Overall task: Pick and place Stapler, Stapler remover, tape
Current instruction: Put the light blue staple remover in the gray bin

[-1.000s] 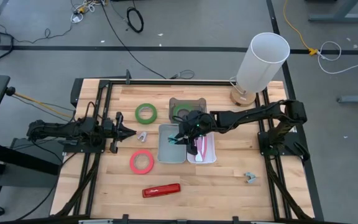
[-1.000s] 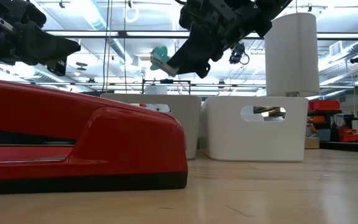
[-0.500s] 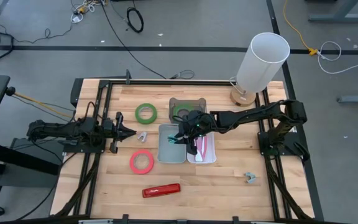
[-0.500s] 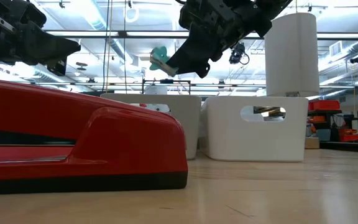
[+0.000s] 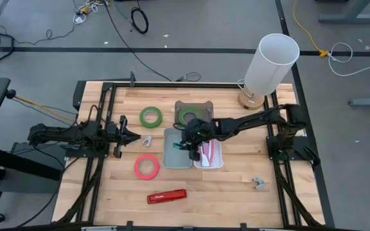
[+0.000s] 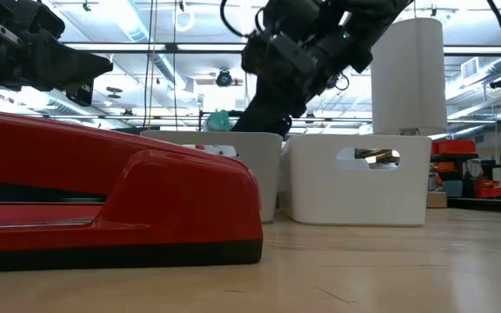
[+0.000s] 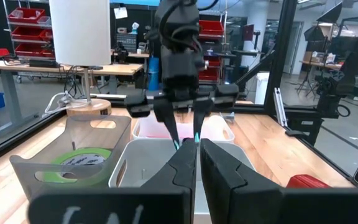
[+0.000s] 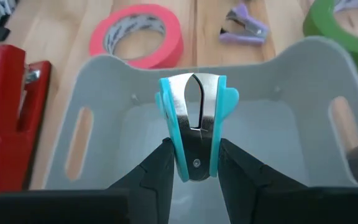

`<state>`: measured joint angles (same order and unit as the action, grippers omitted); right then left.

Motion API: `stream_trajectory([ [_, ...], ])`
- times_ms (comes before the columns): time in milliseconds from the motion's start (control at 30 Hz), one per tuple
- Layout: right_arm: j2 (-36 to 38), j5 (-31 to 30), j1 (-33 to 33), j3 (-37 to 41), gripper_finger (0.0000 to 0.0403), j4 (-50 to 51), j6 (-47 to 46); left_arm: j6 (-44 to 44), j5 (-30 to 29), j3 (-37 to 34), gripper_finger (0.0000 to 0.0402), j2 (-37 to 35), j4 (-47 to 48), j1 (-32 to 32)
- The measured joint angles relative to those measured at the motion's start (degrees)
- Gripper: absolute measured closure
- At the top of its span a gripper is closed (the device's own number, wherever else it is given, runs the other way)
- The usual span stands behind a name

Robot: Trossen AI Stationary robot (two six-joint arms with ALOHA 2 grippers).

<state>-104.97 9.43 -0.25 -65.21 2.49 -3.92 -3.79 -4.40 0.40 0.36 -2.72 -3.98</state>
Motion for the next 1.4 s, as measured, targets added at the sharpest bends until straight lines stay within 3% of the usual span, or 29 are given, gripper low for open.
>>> stream_trajectory([
  [1100, -2.14, 0.02, 0.00, 0.02, 0.0290, 0.19, -0.04, 0.00, 0.00, 0.00, 0.0374, 0.02, 0.00, -0.01],
  [1400, -2.14, 0.02, -0.02, 0.02, 0.0222, 1.08, -0.13, -0.02, 0.00, 0.00, 0.0374, 0.02, 0.00, 0.02],
])
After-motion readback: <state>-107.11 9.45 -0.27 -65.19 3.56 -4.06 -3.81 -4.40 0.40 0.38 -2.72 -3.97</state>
